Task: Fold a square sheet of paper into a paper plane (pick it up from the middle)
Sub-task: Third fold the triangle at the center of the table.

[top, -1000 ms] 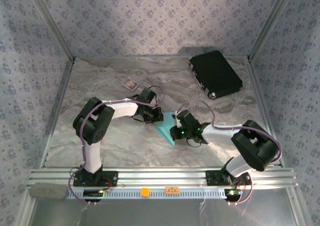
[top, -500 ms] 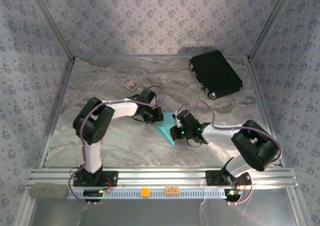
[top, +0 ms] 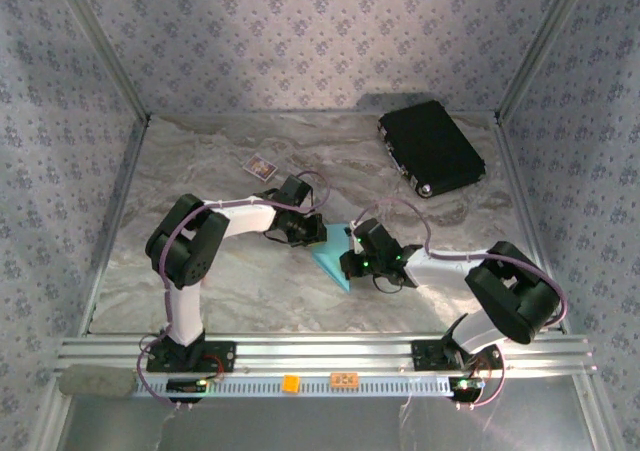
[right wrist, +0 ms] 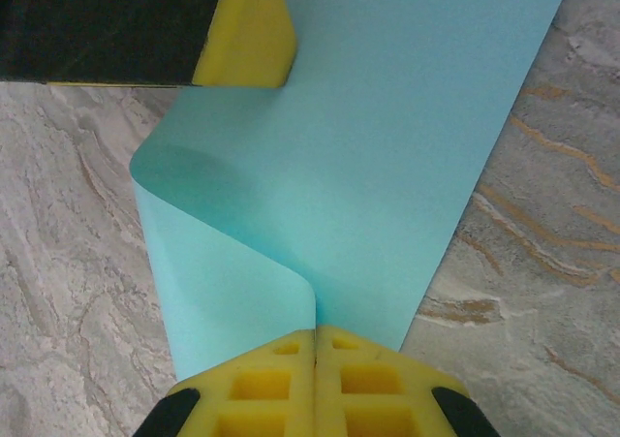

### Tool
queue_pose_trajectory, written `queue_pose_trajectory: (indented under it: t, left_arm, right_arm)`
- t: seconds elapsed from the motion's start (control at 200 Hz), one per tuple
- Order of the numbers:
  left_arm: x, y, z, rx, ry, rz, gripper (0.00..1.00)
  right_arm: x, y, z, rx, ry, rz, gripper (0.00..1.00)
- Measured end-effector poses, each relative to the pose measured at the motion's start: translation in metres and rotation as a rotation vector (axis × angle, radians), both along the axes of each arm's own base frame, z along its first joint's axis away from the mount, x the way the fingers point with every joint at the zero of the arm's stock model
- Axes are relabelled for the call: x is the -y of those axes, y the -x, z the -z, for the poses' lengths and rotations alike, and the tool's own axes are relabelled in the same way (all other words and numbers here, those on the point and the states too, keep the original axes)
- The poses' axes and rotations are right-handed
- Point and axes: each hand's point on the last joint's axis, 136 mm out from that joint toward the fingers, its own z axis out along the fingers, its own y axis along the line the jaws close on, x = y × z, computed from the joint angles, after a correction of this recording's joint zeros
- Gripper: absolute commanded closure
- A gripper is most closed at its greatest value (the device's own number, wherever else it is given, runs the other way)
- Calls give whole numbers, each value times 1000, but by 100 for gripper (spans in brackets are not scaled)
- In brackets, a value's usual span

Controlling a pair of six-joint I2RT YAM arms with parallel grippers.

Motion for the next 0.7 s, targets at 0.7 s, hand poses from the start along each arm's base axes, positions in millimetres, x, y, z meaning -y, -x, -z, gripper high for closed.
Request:
queue_pose_trajectory:
  t: [0.7]
  left_arm:
    - [0, 0, 0, 1, 0, 0, 90]
  right_arm:
    - [1, -1, 6, -21, 21, 12, 100]
